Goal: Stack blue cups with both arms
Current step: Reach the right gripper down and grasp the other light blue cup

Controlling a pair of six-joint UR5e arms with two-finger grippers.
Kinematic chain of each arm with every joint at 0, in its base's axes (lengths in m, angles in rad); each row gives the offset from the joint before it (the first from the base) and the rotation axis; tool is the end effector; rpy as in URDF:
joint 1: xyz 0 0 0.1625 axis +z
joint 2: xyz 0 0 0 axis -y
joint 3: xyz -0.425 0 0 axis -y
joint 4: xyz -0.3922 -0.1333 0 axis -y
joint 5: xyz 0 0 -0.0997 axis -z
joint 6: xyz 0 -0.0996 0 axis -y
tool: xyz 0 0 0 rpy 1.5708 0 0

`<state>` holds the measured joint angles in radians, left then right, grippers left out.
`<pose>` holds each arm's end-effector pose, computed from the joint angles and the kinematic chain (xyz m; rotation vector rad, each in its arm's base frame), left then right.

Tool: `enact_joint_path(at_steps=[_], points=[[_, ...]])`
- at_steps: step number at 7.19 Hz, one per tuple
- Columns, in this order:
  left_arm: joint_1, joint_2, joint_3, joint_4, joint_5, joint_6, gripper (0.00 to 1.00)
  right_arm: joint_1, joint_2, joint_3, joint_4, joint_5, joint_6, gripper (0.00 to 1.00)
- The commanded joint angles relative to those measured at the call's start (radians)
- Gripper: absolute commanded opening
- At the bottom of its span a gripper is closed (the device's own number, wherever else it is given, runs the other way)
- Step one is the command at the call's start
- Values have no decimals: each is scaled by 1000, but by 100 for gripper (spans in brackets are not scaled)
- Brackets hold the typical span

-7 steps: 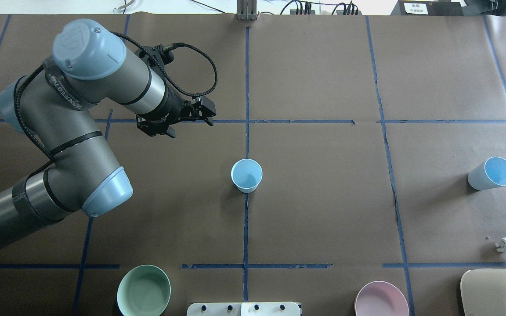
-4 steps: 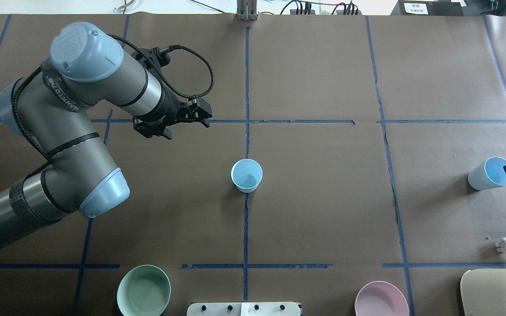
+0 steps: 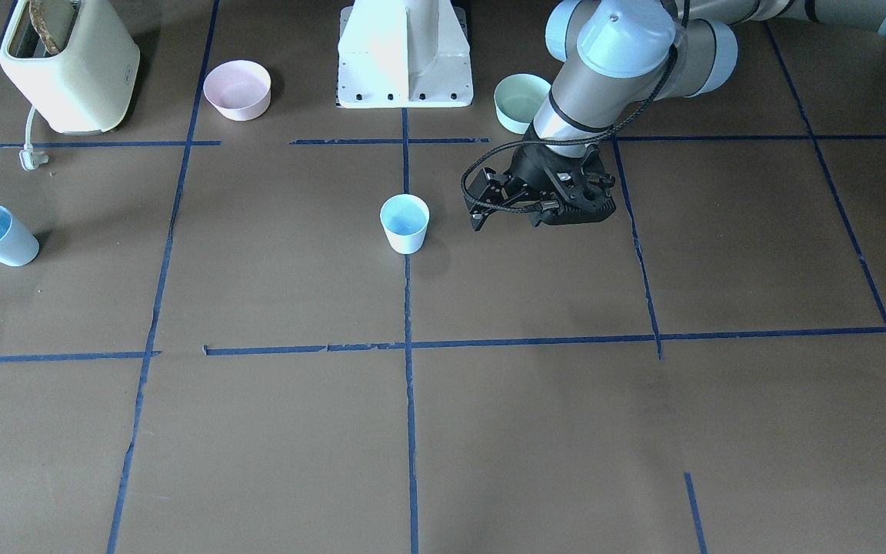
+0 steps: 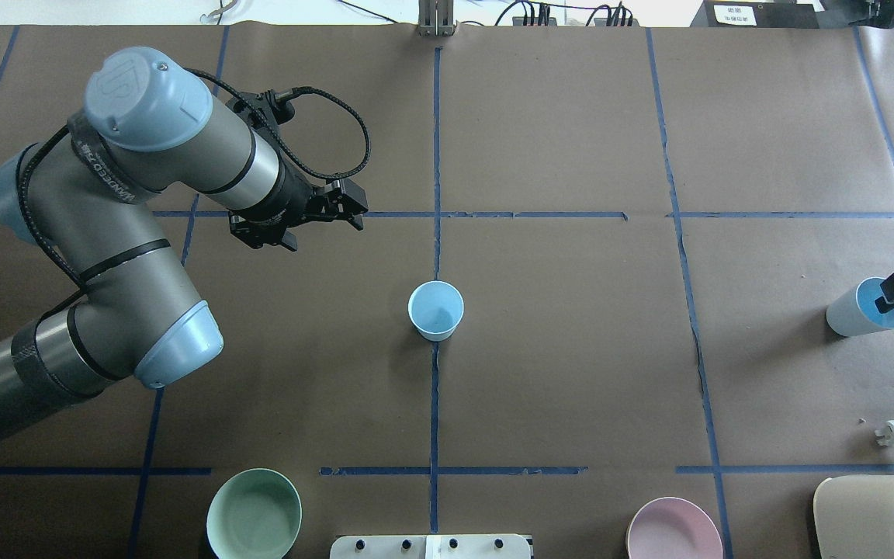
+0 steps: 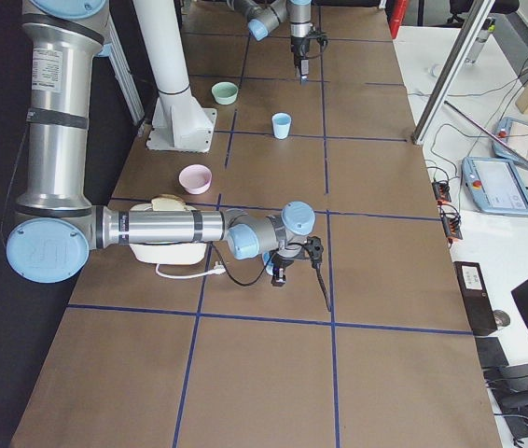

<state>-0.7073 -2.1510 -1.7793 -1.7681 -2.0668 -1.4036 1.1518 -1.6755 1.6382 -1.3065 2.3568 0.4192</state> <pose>0.4287 -0.4795 0.2049 -0.0034 1.0668 -0.2437 -0.1300 -0.4462 0.6459 -0.1219 -0.8024 -0.0890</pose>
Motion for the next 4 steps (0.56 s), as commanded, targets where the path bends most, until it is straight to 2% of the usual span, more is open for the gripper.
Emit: enact_joint_path(at_steps=[1, 2, 3, 4], points=[[0, 2, 0, -1, 1, 1, 100, -9, 14, 3, 3, -4, 0, 0], [0, 2, -2, -2, 1, 1, 100, -9, 14, 46, 27, 15, 4, 0], [-1, 2, -12, -2, 1, 1, 100, -9, 14, 152, 41, 141, 30, 0], [-4, 6, -40, -1, 1, 1, 100, -45, 39, 254, 44, 185, 176, 0]])
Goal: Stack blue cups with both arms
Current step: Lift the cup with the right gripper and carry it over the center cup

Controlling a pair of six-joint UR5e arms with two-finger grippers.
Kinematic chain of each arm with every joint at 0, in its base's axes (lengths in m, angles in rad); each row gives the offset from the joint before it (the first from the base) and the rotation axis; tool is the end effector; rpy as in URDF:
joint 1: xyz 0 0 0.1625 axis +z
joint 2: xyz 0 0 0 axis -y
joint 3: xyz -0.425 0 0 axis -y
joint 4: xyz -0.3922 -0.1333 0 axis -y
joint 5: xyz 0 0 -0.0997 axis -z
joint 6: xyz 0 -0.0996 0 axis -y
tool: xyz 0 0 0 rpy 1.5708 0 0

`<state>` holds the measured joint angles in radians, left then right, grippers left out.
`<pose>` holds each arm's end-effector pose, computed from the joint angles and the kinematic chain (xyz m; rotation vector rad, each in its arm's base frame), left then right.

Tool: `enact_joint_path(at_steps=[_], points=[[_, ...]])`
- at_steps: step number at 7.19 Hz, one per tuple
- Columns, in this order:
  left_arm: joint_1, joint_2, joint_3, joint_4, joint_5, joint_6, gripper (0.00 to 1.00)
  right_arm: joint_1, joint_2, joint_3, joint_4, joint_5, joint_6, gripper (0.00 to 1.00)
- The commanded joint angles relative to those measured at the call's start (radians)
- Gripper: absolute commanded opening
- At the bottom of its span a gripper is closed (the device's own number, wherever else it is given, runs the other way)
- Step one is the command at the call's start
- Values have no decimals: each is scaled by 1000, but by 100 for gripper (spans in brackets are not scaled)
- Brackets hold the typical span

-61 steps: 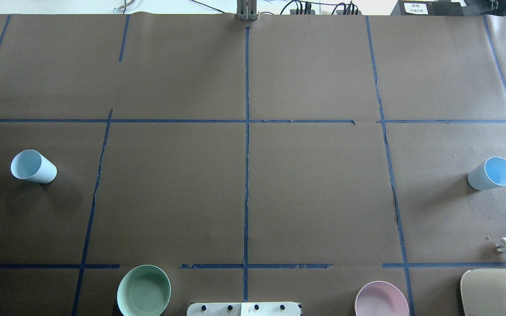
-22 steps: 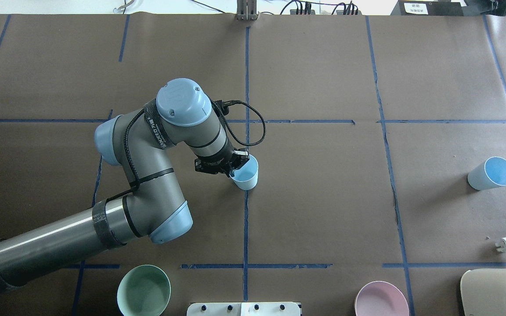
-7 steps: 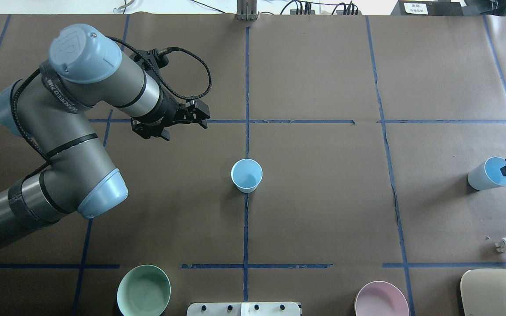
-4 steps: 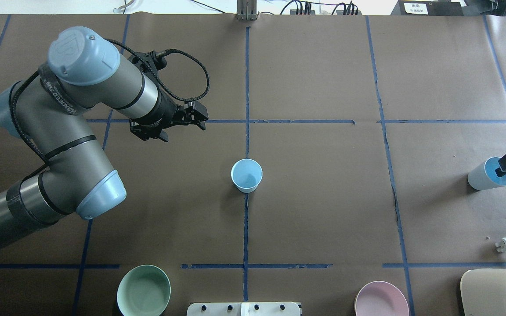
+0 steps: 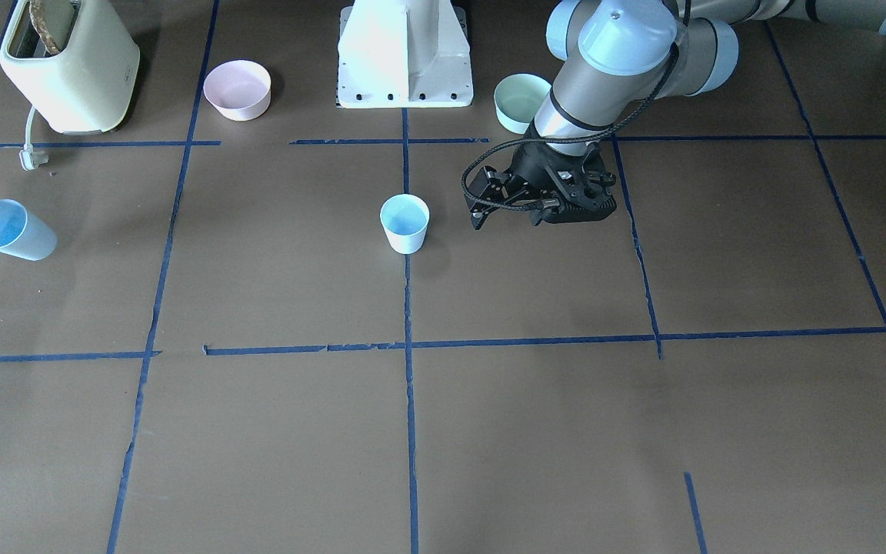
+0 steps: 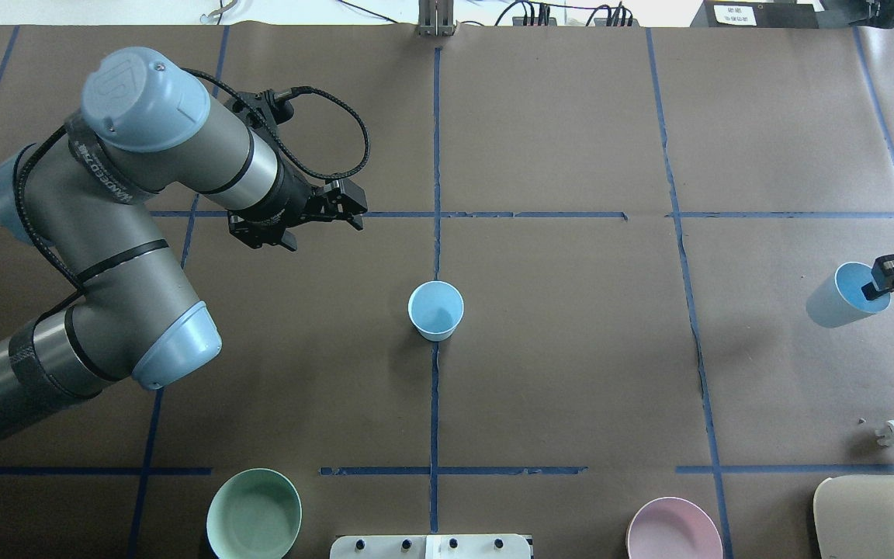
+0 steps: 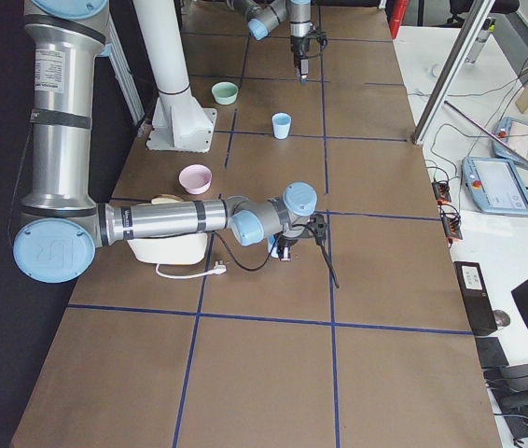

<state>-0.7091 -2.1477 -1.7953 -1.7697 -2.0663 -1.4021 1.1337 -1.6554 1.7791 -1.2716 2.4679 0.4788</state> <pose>0.4239 -0.4769 0.2004 0.0058 1.0786 -0.2395 -0.1486 -0.4490 0.5533 -0.0371 -0.9659 -0.1512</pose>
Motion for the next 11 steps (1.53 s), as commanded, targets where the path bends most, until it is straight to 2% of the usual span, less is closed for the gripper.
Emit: enact_joint_path(at_steps=[1, 2, 3, 4, 5, 6, 11], points=[[-6, 65, -80, 1, -2, 0, 100, -123, 155, 164, 11, 57, 400, 0], [-24, 124, -134, 1, -2, 3, 100, -226, 360, 158, 2, -22, 683, 0], [-35, 175, -154, 3, -2, 41, 100, -350, 491, 148, -8, -150, 897, 0], [-47, 218, -159, 1, -2, 93, 100, -439, 579, 123, -12, -300, 953, 0], [-47, 239, -157, -2, -2, 103, 100, -474, 671, 102, -106, -373, 965, 0], [-46, 241, -157, -2, 1, 103, 100, -482, 730, 73, -176, -379, 966, 0], [-36, 235, -154, -4, 2, 98, 100, -541, 786, -18, -253, -405, 1009, 0]])
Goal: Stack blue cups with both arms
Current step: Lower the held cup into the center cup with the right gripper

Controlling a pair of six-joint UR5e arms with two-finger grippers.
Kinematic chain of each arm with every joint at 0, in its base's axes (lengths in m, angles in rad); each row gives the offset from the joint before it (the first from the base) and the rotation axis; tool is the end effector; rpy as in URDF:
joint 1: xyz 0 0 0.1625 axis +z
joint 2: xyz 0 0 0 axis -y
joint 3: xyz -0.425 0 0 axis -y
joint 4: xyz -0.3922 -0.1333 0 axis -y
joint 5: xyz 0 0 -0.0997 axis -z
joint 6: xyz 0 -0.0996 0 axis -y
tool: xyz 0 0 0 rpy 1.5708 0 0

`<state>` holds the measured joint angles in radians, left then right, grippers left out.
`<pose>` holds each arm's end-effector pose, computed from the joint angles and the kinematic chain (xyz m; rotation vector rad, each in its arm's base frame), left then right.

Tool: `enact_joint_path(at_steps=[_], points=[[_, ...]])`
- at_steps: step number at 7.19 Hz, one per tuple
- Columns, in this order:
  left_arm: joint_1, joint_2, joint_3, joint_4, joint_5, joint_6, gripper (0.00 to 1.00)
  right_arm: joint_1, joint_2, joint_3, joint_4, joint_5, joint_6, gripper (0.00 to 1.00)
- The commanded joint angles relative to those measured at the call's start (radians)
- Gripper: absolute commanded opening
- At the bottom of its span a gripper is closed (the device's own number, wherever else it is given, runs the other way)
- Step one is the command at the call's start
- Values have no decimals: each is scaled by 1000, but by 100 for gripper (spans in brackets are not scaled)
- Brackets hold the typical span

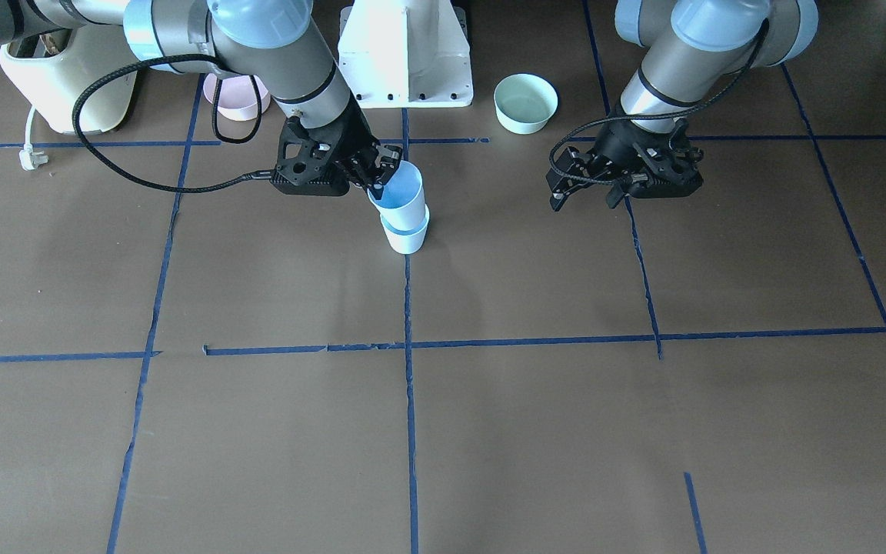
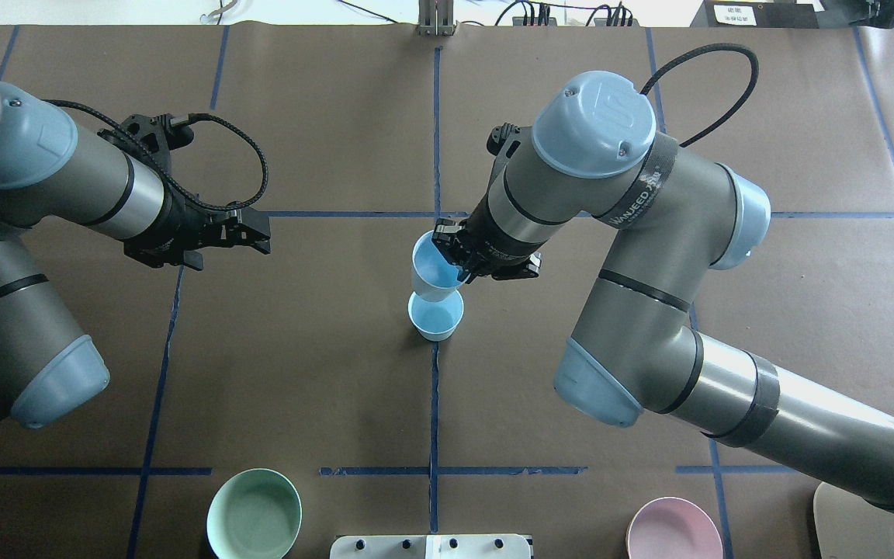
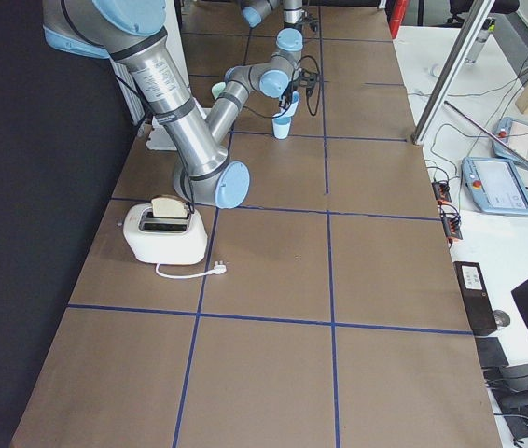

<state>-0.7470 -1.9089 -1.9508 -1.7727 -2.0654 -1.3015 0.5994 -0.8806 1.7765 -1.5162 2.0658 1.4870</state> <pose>0.3572 -0.4480 0.2792 0.0373 1.0098 -0.2091 -0.4840 -0.4348 0.1538 -0.1188 -1.0297 0.2336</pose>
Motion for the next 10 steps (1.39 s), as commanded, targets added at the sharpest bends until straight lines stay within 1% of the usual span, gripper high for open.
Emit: enact_joint_path(at_steps=[1, 4, 6, 10], points=[[3, -7, 4, -1, 2, -5, 100, -13, 11, -19, -9, -4, 1, 0], [3, -10, 6, -1, 2, -5, 100, -16, 26, -42, -38, -6, -2, 2], [5, -13, 9, -1, 2, -7, 100, -30, 25, -37, -45, -4, -2, 9], [5, -13, 10, -1, 2, -7, 100, -38, 26, -34, -78, -4, -2, 9]])
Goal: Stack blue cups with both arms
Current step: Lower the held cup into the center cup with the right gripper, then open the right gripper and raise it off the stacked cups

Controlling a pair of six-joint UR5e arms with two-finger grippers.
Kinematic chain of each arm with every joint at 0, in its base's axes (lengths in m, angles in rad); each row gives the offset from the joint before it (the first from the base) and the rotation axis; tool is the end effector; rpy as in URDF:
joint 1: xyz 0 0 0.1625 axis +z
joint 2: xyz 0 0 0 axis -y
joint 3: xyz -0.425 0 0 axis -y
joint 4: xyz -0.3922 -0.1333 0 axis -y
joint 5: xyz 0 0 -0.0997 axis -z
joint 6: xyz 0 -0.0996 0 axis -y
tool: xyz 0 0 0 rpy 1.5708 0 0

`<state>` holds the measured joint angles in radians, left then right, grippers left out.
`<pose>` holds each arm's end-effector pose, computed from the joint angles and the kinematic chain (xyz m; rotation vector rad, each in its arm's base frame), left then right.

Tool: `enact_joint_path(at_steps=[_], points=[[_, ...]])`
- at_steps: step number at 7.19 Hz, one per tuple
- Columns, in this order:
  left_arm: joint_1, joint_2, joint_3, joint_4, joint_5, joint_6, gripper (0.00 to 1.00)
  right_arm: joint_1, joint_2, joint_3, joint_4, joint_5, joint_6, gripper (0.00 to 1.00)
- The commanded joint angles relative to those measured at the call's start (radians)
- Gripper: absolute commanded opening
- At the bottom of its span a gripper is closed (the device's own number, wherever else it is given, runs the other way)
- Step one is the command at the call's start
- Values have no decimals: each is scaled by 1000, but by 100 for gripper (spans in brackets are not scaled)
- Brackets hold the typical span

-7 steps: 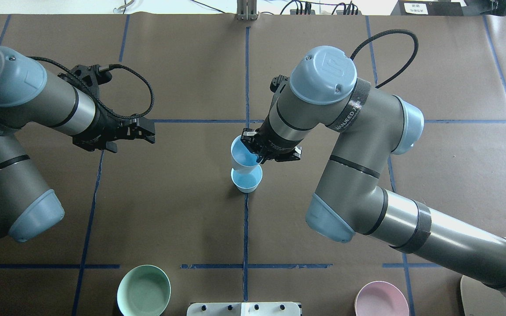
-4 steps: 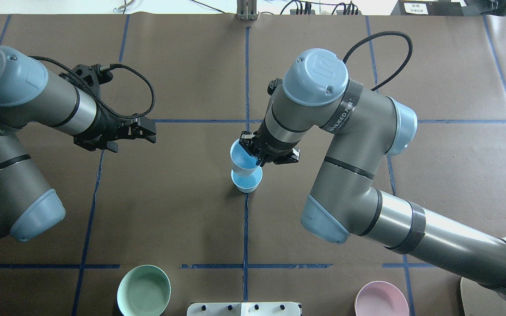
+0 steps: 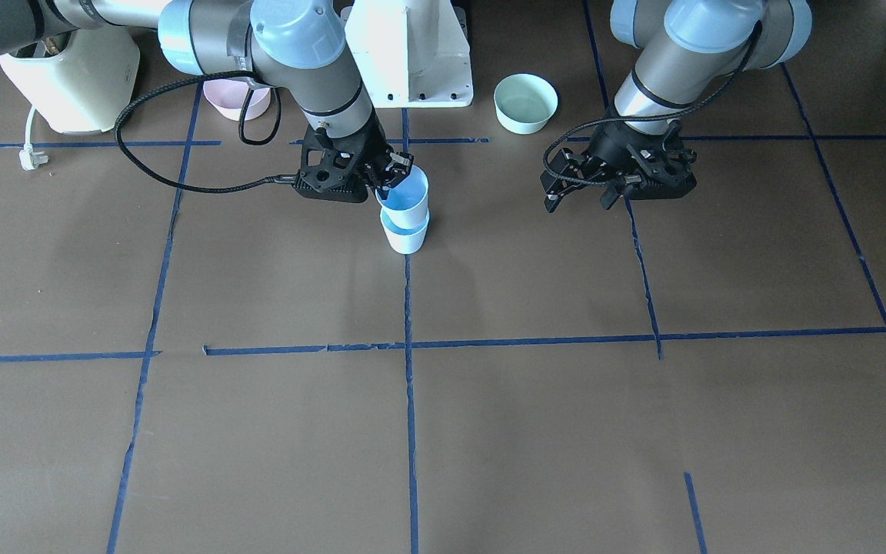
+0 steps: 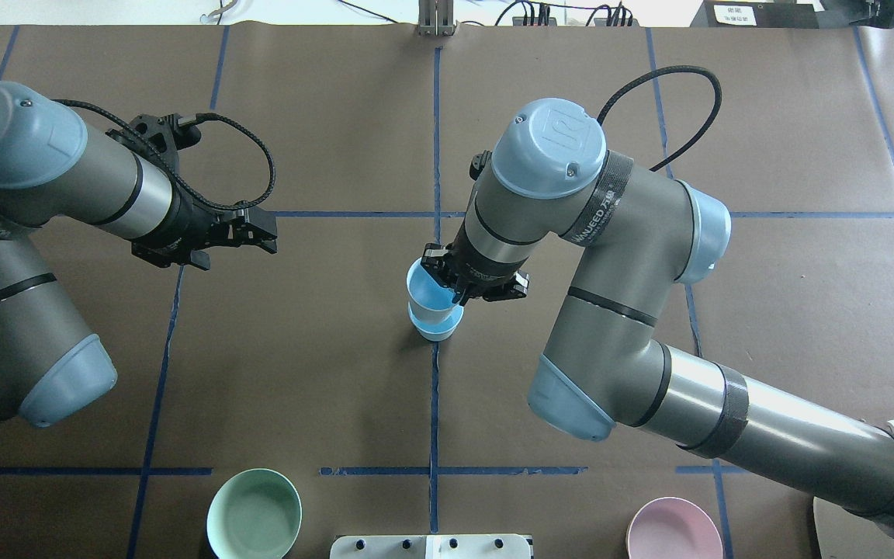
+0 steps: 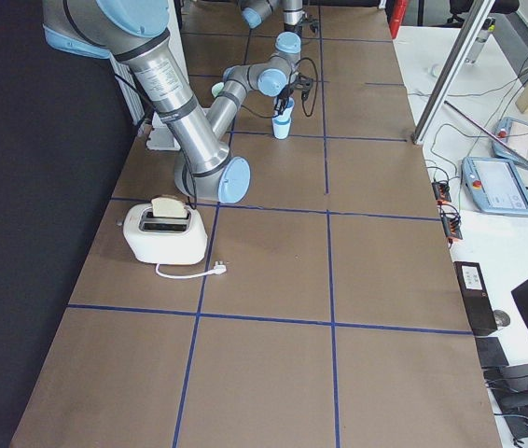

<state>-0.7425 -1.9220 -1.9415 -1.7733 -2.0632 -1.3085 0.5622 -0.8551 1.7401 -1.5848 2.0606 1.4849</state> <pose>0.3622 -0.4494 0.2757 0.0357 1.0128 -0.2110 -0.5112 -0.4242 0.1600 -0.1628 -0.9548 0.2254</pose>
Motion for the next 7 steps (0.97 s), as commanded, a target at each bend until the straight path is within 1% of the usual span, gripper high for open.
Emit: enact_joint_path(at_steps=[1, 2, 3, 5, 6, 7], points=[[0, 0, 1, 0, 0, -2, 100, -1, -2, 4, -9, 0, 0, 16], [0, 0, 1, -2, 0, -2, 100, -1, -2, 6, -9, 1, 0, 32], [0, 0, 1, 0, 0, -2, 100, -1, -2, 7, -20, 1, 0, 70], [0, -2, 1, -2, 0, -2, 100, -1, -1, 22, -47, 0, -2, 97], [0, -2, 3, -2, 0, -2, 100, 27, -2, 70, -76, -2, -3, 99], [0, -2, 1, -2, 0, -2, 100, 82, -27, 163, -155, 0, -14, 99]])
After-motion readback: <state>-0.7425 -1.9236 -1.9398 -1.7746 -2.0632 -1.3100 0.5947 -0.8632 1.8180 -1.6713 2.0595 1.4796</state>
